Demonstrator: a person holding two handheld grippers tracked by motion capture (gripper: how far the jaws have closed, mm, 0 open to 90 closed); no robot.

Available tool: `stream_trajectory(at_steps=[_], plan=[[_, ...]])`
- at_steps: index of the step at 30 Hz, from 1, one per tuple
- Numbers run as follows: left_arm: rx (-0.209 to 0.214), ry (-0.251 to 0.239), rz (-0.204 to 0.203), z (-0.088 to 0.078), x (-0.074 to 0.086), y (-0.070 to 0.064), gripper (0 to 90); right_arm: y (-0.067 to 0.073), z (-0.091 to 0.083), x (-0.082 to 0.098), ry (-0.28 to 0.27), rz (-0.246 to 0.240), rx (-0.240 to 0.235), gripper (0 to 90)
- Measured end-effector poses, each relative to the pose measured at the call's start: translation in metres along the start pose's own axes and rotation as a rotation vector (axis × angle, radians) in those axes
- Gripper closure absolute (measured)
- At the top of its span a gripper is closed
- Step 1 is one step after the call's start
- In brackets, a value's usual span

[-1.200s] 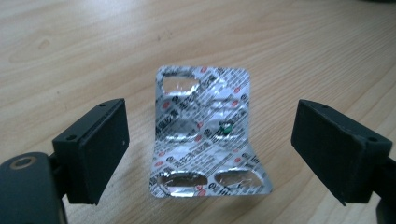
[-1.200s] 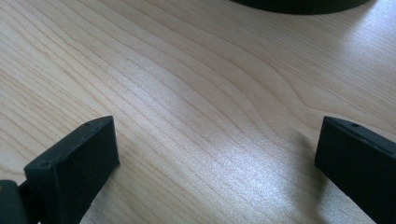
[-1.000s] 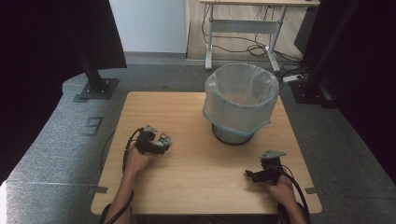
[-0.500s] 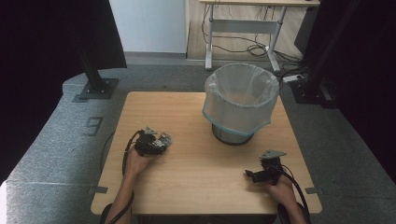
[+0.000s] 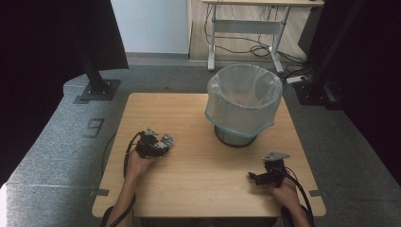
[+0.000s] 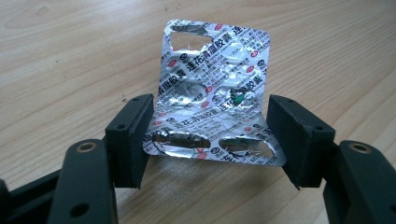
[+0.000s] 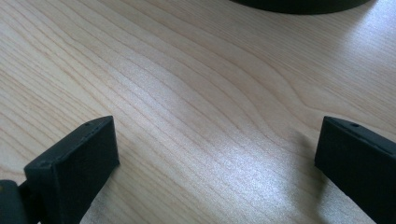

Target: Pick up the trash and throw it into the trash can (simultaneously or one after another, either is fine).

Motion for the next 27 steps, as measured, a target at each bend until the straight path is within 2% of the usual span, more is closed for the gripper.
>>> stream_trajectory(at_steps=[3, 16, 27], plan=[[0.011, -0.013, -0.007, -0.005, -0.005, -0.001, 34.3, 0.000, 0.000, 0.000, 0.000, 0.000, 0.000, 0.0], [0.019, -0.023, 0.031, -0.031, -0.033, -0.011, 34.3, 0.000, 0.000, 0.000, 0.003, -0.001, -0.002, 0.0], [0.037, -0.036, 0.045, -0.051, -0.059, -0.019, 34.3, 0.000, 0.000, 0.000, 0.004, -0.002, -0.002, 0.0]])
Point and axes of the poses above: each handheld gripper's, and its own axes: z roughly forward along the jaws, x roughly out of its underside, y roughly to its left, the point moved 7 cm from there along z, roughly forward along the jaws, and after that the axes turned 5 degrees about x, right-handed, at the moved point
